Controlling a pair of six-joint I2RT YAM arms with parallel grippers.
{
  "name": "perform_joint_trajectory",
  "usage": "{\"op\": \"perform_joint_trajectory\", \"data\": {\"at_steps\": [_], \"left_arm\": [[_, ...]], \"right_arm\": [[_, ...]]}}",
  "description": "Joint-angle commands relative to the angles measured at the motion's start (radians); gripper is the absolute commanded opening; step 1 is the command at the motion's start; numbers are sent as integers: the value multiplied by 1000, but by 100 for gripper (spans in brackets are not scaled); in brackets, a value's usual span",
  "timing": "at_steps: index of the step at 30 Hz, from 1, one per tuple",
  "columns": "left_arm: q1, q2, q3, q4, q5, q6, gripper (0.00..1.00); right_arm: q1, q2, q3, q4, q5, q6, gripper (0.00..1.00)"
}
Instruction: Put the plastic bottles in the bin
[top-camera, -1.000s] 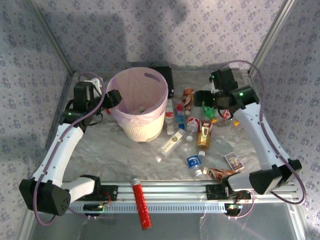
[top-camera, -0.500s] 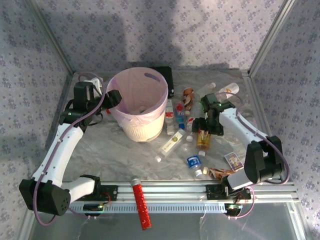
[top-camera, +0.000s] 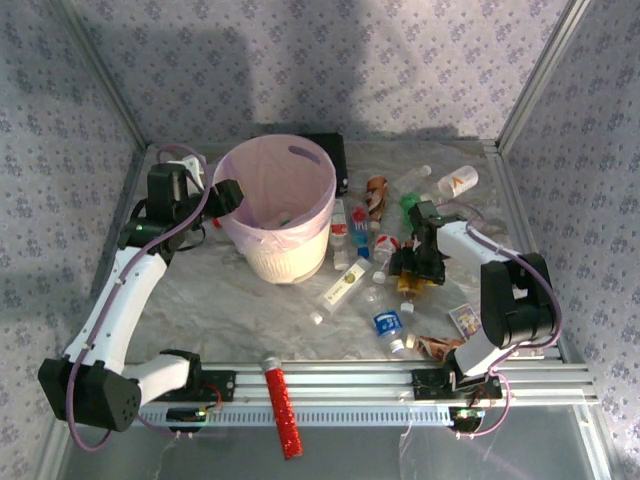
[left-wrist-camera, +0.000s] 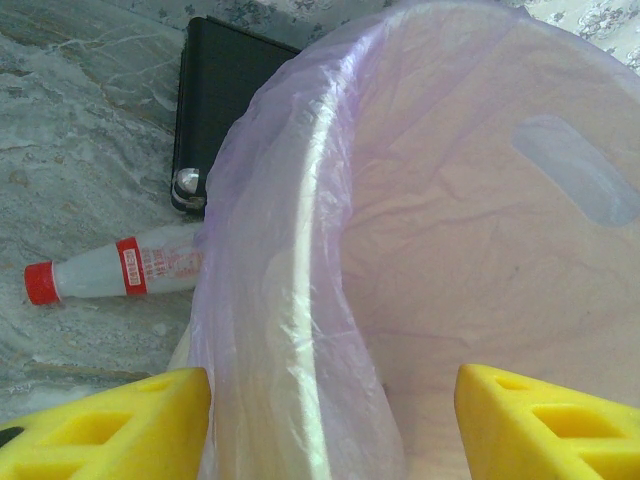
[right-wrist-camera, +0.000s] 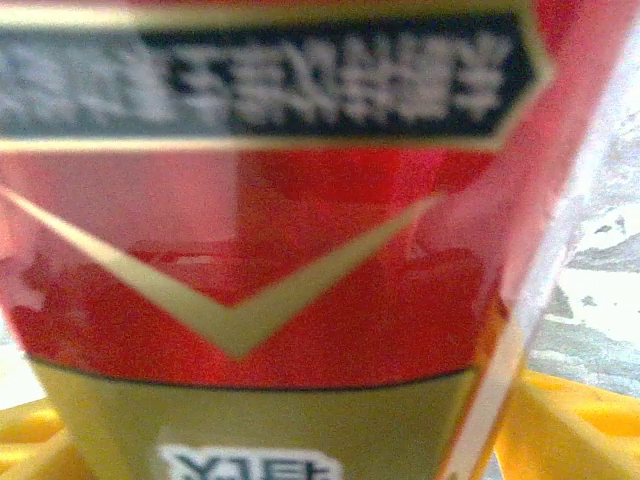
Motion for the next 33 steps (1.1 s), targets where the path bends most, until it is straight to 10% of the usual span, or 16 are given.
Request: {"op": "perform_joint_trajectory", "data": {"at_steps": [1, 20, 33], "left_arm": [[-5, 20, -1, -40, -34, 13, 66], [-5, 34, 14, -18, -25, 13, 65], [-5, 27, 12, -9, -17, 8, 65]], "right_arm": [[-10, -18, 3, -12, -13, -20, 80], [-42, -175, 237, -177, -39, -67, 65], [76, -168, 732, -150, -86, -102, 57]]}}
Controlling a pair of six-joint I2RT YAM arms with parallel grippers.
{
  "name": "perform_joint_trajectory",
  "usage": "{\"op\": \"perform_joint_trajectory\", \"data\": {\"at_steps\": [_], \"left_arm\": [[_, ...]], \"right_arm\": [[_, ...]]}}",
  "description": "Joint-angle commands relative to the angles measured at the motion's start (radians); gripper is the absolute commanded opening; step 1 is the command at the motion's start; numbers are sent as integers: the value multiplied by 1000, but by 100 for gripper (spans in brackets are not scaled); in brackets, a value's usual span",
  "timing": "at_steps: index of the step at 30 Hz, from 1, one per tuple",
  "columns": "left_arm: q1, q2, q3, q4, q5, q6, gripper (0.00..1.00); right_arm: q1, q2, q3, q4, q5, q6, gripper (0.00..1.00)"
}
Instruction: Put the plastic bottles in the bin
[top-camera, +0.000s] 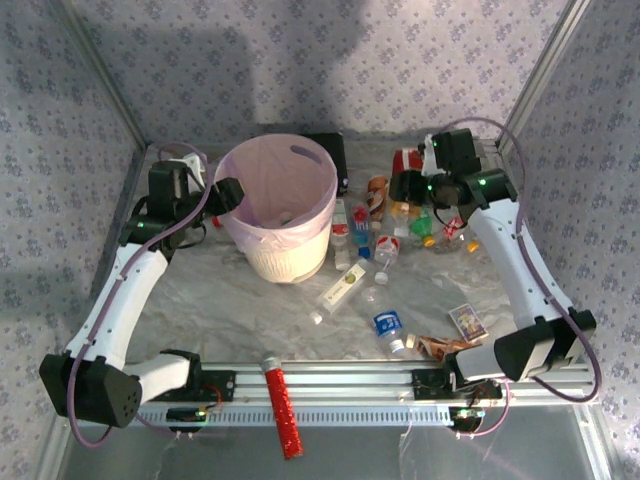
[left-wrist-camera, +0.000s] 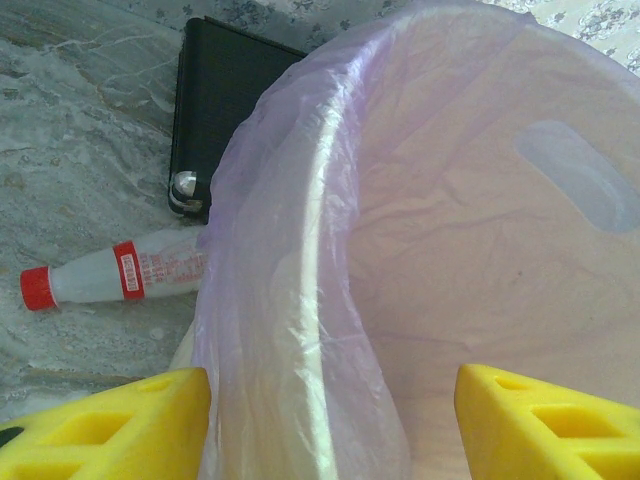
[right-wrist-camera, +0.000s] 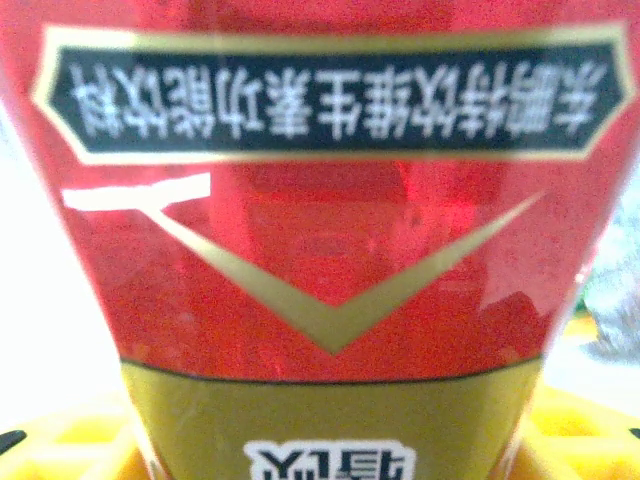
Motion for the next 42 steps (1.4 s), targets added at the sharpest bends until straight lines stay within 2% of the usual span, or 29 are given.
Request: {"op": "perform_joint_trajectory", "data": {"at_steps": [1, 11, 17, 21, 31, 37, 42], "left_arm": [[-6, 9, -2, -12, -19, 9, 65], [-6, 0, -5, -17, -18, 9, 66], [-5, -5, -10, -11, -10, 3, 65], [-6, -10, -10, -12, -6, 3, 65], [-6, -17, -11, -17, -7, 3, 65], [-6, -15, -3, -22, -11, 4, 65], [-6, -18, 1, -28, -10, 6, 65]], "right_arm": [[46, 29, 140, -4, -26, -28, 57], [320, 239, 511, 7, -31, -54, 56], [423, 442, 734, -39, -62, -64, 56], [452, 570, 835, -80, -72, -72, 55], [480, 736, 814, -115, -65, -90, 56], [495, 779, 741, -81, -7, -94, 58], [500, 811, 715, -73, 3, -88, 73]]}}
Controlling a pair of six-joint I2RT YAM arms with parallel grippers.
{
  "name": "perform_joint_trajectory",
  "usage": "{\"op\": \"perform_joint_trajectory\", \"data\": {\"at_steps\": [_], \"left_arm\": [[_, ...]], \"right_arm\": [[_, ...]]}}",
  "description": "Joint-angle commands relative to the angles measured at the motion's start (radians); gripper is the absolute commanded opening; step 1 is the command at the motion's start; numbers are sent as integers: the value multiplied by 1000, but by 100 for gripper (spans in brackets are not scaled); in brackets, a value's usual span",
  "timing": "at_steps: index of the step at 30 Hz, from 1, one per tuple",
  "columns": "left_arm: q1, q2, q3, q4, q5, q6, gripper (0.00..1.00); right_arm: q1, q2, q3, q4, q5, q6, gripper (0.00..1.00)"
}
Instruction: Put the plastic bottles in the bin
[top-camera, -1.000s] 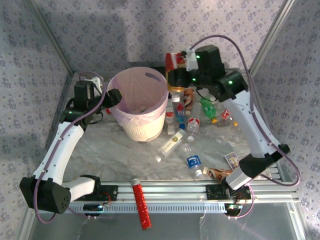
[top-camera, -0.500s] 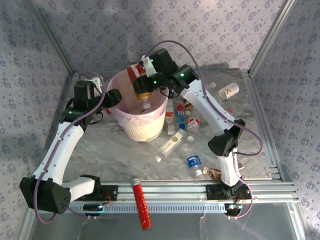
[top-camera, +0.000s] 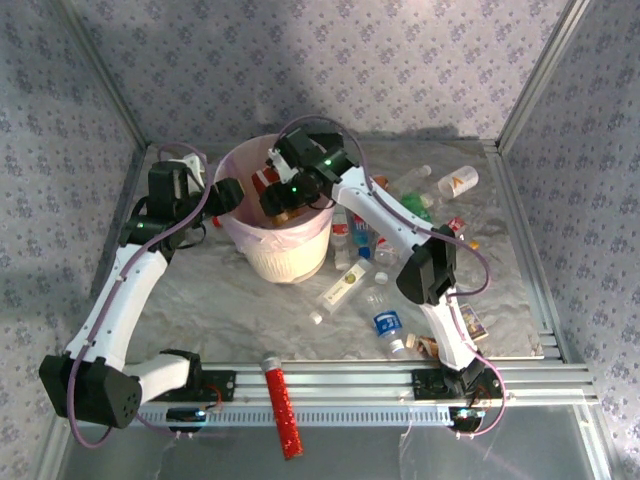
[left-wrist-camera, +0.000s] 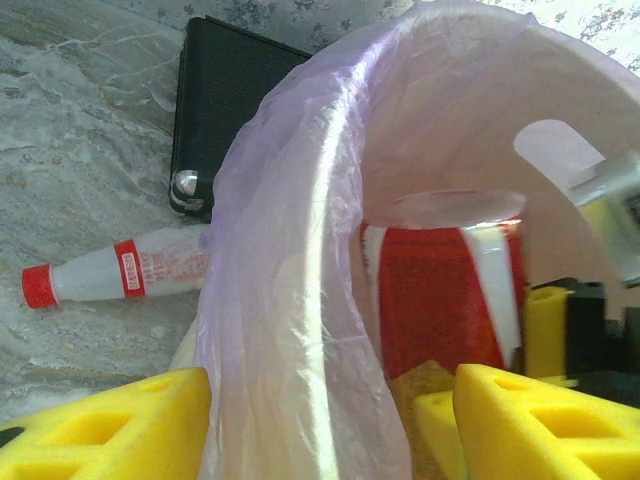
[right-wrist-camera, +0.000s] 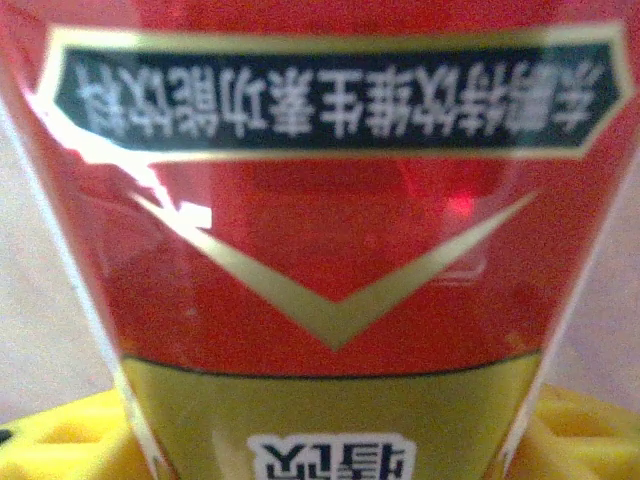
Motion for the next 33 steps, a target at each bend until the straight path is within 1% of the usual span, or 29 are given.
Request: {"op": "perform_joint_trajectory", "data": {"at_steps": [1, 4, 11, 19, 28, 33], "left_arm": [[-6, -13, 1, -24, -10, 7, 65], [-7, -17, 0, -23, -11, 7, 65], [-6, -15, 0, -22, -9, 6, 65], [-6, -8, 0, -20, -7, 7, 65], [-6, -4, 0, -17, -7, 11, 65], [-6, -4, -4, -12, -7, 12, 65]], "right_arm": [[5, 16, -21, 12, 28, -3, 76], [8, 10, -48, 32, 18, -1, 82], [9, -15, -37, 38, 6, -3, 89], [9, -106, -7, 32, -10, -12, 99], [20, -267, -11, 67, -31, -40, 99], [-3, -384, -107, 94, -40, -37, 99]]}}
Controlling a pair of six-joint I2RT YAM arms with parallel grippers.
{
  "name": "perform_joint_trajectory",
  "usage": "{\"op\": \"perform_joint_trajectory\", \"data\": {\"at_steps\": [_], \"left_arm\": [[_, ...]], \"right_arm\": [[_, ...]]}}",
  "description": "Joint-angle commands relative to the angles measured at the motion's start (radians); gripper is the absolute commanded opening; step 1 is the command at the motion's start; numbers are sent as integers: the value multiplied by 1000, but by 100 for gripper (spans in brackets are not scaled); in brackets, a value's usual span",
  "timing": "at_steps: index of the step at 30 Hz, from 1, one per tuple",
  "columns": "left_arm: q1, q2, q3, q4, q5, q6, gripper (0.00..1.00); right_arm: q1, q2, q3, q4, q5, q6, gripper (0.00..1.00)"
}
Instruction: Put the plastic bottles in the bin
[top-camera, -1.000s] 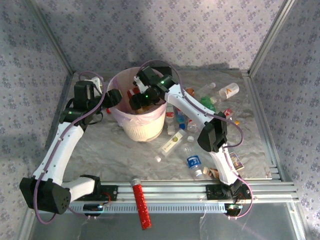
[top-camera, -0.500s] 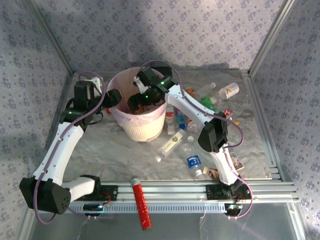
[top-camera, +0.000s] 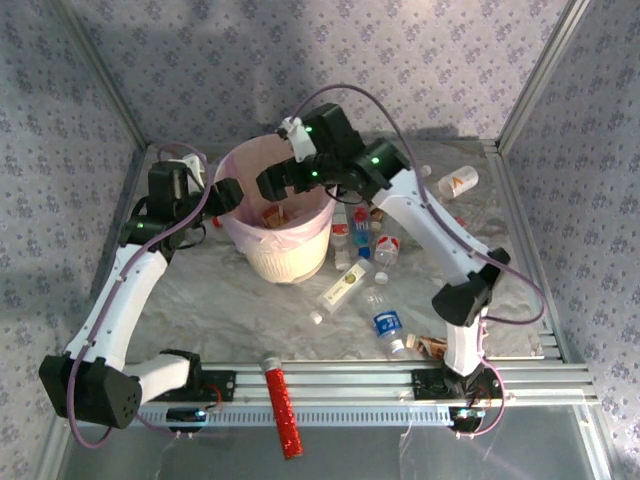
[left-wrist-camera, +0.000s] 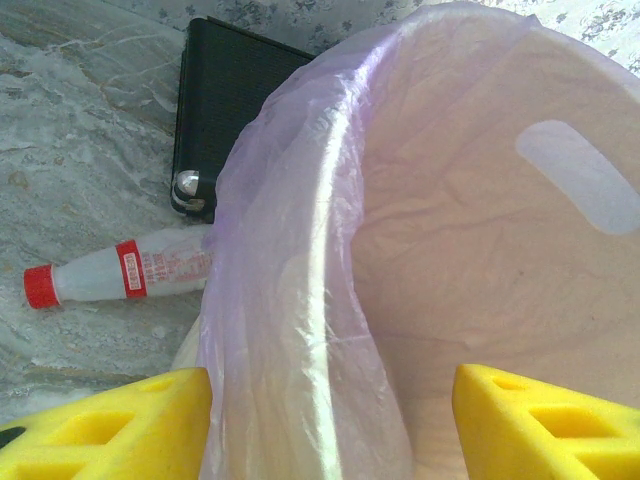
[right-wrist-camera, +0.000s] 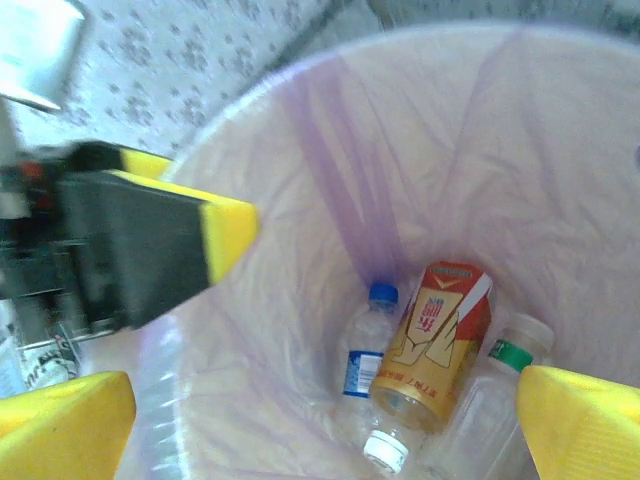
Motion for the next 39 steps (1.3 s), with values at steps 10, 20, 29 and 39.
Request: {"op": "perform_joint_trajectory", "data": {"at_steps": [10, 20, 29, 39], "left_arm": [[-5, 0, -5, -11, -8, 28, 65], [-5, 13, 2, 7, -4, 21, 65], [-5, 20, -1, -18, -16, 36, 65], [-5, 29, -5, -10, -11, 25, 65]], "right_arm": [[-168, -442, -456, -149, 83, 84, 99], [-213, -646, -1101, -140, 35, 207, 98], [-161, -570, -1392, 27, 25, 276, 98], [-136, -440, -1465, 149, 27, 274, 90]]}}
